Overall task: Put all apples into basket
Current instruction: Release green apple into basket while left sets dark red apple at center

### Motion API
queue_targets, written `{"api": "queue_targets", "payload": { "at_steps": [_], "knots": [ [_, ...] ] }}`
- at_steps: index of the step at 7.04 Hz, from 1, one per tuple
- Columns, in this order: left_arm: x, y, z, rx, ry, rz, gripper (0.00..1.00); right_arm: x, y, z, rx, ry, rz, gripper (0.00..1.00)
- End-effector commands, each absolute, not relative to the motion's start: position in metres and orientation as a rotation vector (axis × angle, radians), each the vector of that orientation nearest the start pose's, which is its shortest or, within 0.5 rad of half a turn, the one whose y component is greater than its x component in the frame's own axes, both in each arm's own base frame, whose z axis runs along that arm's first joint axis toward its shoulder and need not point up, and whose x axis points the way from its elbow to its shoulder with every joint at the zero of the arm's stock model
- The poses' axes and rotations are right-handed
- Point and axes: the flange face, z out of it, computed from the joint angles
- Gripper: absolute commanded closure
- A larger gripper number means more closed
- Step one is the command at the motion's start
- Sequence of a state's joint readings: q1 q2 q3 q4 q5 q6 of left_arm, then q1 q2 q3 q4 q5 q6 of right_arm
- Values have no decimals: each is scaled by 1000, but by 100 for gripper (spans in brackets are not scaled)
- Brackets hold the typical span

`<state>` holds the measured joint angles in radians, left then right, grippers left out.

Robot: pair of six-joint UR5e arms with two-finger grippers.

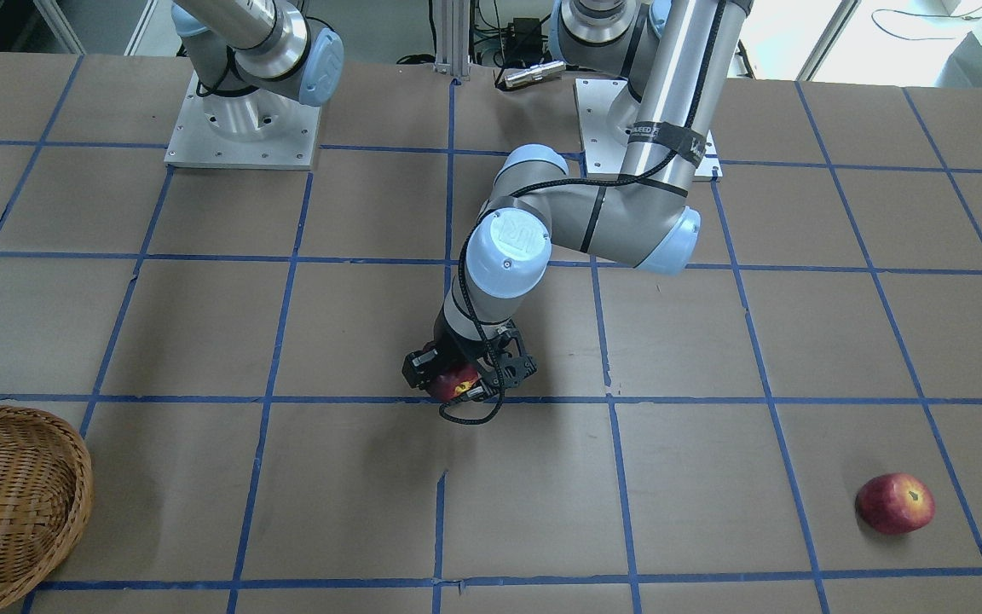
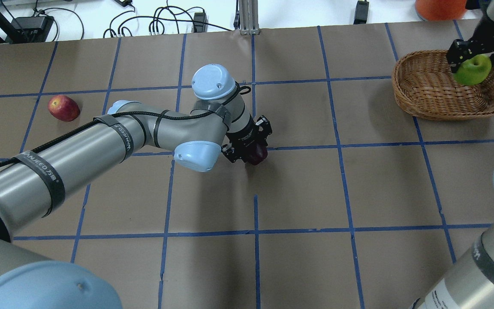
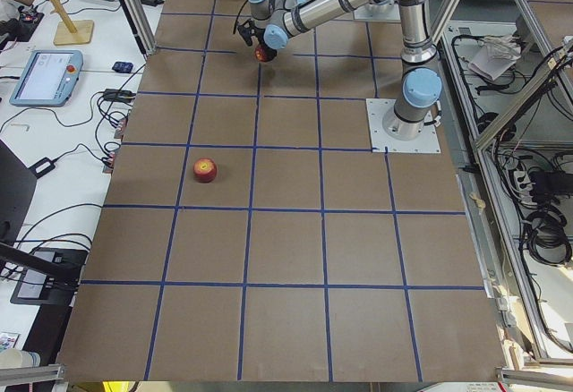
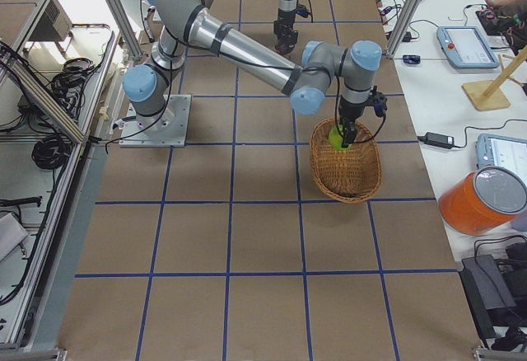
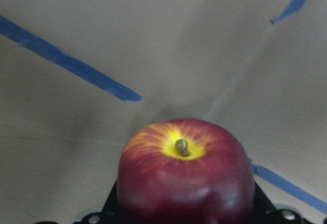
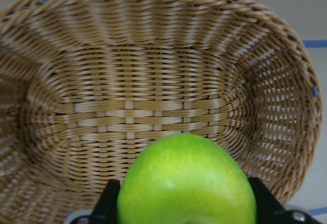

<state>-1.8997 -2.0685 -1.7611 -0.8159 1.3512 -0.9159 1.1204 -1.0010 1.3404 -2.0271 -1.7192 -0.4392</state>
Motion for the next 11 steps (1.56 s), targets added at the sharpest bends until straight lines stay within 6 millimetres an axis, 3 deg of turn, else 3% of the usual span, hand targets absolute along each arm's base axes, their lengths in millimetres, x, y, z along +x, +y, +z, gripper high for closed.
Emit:
{"api": "queue_targets", "payload": {
  "at_steps": [1,2,3,4,5,6,7,8,9,10,11],
  "knots": [
    [-336,-541,209,-857,3267,68,0,-244,-699,257,-5,3351,-99,100],
    [-316,-559,232,-899,3266,56,0,-246,-699,249,-7,3360,-73,100],
    [-293,-585,268,-896,3261,60,0,-247,-699,230,-9,3346,-31,83],
    [-247,-612,297,-774,3248,144,0,-248,-701,221,-13,3343,-21,15],
    [-164,-638,310,-620,3237,152,0,-249,-702,227,-9,3358,-53,0],
    [-95,-651,309,-403,3224,108,0,-247,-700,237,-9,3356,-53,0],
    [-16,-664,295,-227,3164,100,0,-231,-693,265,-9,3332,-25,0],
    [48,-669,296,-2,3135,70,0,-192,-689,301,-69,3306,-6,0],
    [114,-675,288,160,3103,-45,0,-118,-689,329,-200,3285,20,0],
    [160,-676,267,175,3092,-69,0,-38,-683,335,-280,3251,117,0],
    [186,-675,259,274,3089,-74,0,61,-675,327,-460,3154,177,0]
  ]
}}
